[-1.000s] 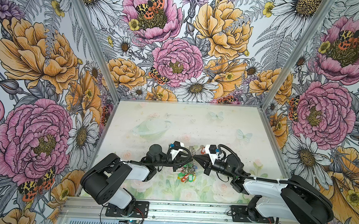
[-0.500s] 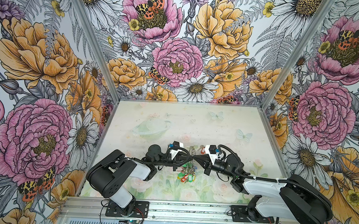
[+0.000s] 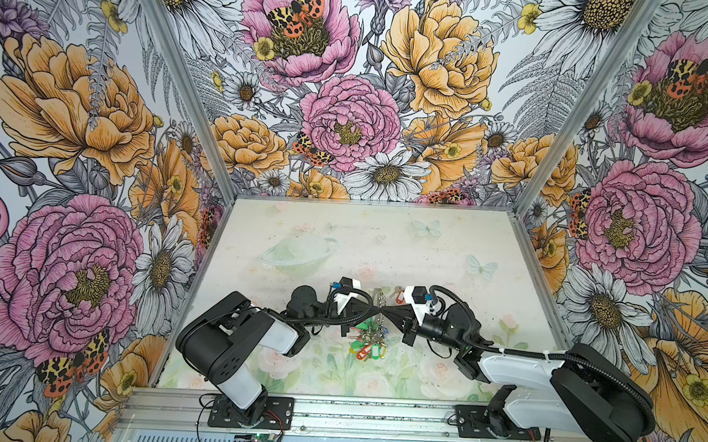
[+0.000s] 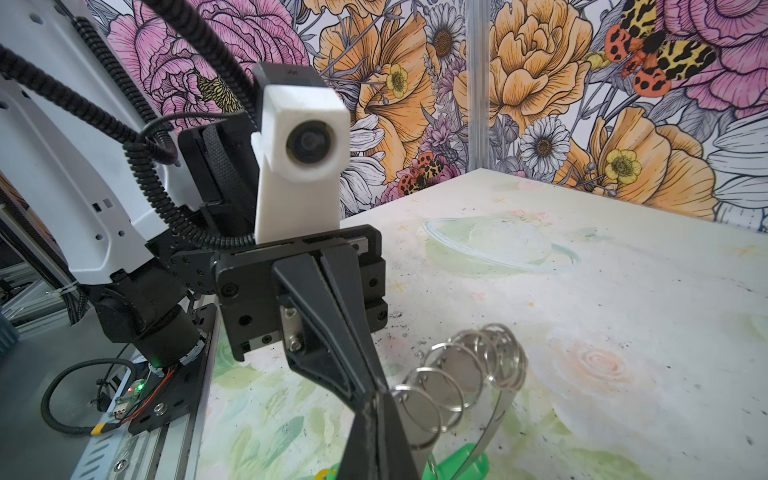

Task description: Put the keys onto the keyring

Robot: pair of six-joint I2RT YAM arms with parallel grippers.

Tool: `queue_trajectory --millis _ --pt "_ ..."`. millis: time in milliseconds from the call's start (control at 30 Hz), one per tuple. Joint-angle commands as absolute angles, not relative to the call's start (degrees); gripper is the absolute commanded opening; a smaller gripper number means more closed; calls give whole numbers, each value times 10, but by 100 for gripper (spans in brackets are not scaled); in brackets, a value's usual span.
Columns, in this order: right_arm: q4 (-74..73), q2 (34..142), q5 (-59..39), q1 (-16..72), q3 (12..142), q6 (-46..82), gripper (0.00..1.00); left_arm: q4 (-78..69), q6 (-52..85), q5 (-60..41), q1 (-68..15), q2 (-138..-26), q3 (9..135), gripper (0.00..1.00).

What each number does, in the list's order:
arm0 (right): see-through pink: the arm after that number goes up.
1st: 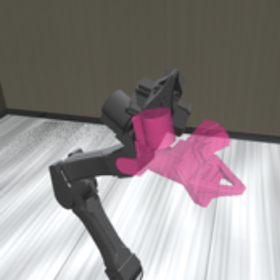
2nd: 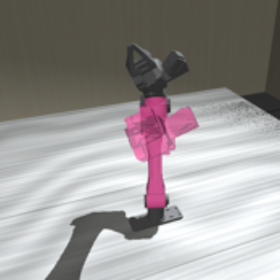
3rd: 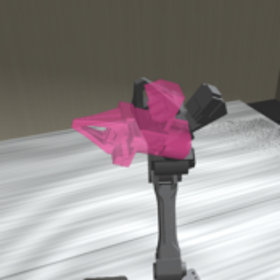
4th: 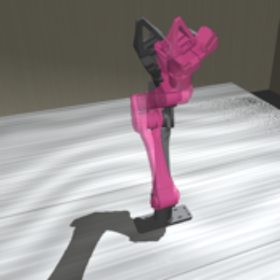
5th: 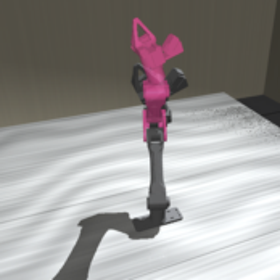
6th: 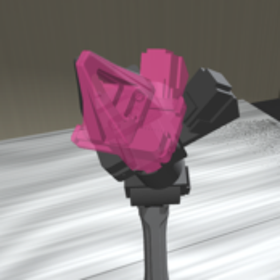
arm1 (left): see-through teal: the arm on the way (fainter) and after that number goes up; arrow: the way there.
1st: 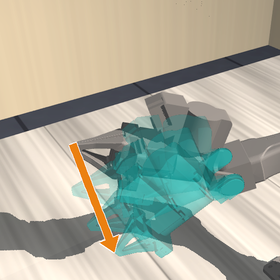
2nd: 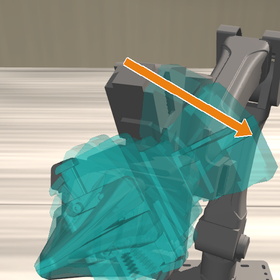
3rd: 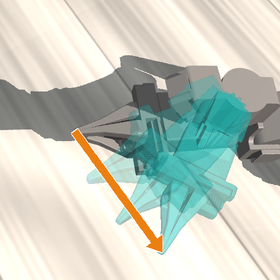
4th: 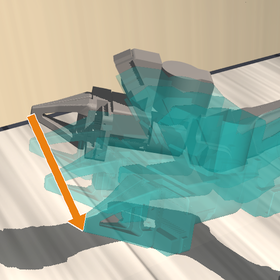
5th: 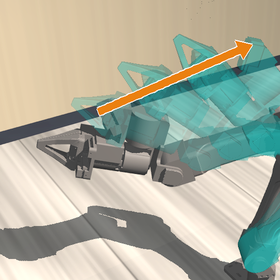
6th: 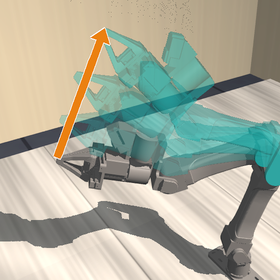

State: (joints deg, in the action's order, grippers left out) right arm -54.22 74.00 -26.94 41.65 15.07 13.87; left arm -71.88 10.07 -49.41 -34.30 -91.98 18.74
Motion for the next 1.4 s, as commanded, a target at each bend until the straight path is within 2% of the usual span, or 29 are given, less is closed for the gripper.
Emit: queue_trajectory --millis 0,100,267,367,567,800,967,1067,1167,1233,1367 --pt "-519 738 -249 419 171 136 0 -707 82 -498 -350 -903 184 0" --pt "-479 719 -241 417 177 133 0 -636 46 -474 -356 -869 187 0" --pt "-407 675 -223 409 180 127 26 -447 -60 -408 -387 -797 205 0" --pt "-341 644 -223 407 189 107 33 -405 -85 -390 -396 -776 210 0" --pt "-237 585 -258 406 202 64 35 -362 -111 -362 -400 -748 214 0" --pt "-171 529 -246 406 208 20 34 -302 -145 -339 -406 -706 221 0" --pt "-165 550 -264 409 222 2 34 -272 -158 -344 -410 -689 224 0" --pt "-202 576 -302 424 212 -57 23 -244 -171 -344 -415 -680 230 0" --pt "-258 566 -309 432 183 -99 27 -221 -181 -345 -417 -672 235 0" --pt "-230 562 -310 431 195 -111 29 -211 -183 -345 -418 -666 236 0" --pt "-184 576 -319 432 221 -128 24 -201 -191 -346 -421 -658 236 0"
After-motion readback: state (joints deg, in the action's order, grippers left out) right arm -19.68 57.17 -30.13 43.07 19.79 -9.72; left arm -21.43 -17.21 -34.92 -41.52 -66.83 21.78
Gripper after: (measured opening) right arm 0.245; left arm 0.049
